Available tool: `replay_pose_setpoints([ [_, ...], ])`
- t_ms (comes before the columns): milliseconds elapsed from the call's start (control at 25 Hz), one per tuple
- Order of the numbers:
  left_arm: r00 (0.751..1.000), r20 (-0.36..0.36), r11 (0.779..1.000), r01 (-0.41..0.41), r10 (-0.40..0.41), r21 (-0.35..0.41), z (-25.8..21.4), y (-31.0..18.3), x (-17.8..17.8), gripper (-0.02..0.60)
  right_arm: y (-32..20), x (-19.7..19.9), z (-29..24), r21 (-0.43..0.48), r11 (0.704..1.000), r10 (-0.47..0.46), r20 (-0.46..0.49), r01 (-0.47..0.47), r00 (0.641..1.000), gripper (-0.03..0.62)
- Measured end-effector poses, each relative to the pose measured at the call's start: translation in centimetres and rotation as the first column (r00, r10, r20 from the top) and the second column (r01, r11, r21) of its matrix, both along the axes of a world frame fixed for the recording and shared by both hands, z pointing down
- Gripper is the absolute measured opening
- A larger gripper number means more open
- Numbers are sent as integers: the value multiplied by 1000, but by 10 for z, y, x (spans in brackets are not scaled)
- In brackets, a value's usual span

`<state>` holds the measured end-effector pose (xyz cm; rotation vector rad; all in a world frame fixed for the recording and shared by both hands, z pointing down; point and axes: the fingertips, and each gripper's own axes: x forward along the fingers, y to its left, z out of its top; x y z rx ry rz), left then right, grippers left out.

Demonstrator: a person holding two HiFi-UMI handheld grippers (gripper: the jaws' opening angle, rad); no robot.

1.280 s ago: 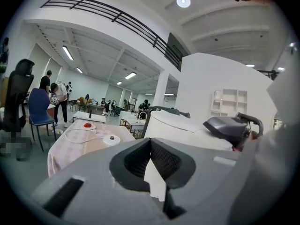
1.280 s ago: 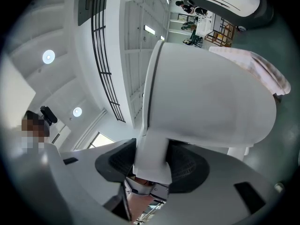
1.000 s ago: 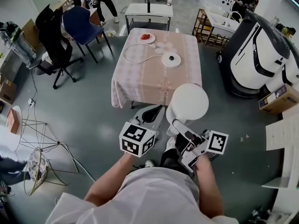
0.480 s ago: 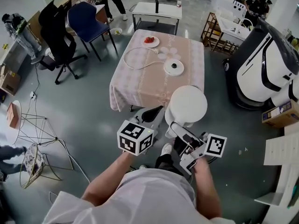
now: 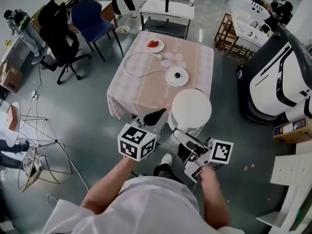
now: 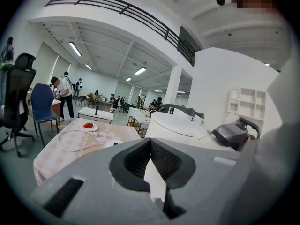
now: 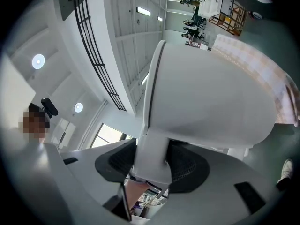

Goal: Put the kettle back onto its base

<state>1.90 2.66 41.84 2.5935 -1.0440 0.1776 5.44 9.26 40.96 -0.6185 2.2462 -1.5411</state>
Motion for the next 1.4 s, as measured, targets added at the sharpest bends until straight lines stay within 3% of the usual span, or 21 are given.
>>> replay_pose_setpoints([
  [800, 994, 68, 996, 86, -87, 24, -3, -63, 50, 6, -61, 53, -4, 19, 994, -108, -5, 108, 994, 192],
  [1400, 997, 55, 998, 58, -60, 36, -2, -110, 47, 6, -105, 49, -2, 24, 998, -61, 5, 61, 998, 193],
])
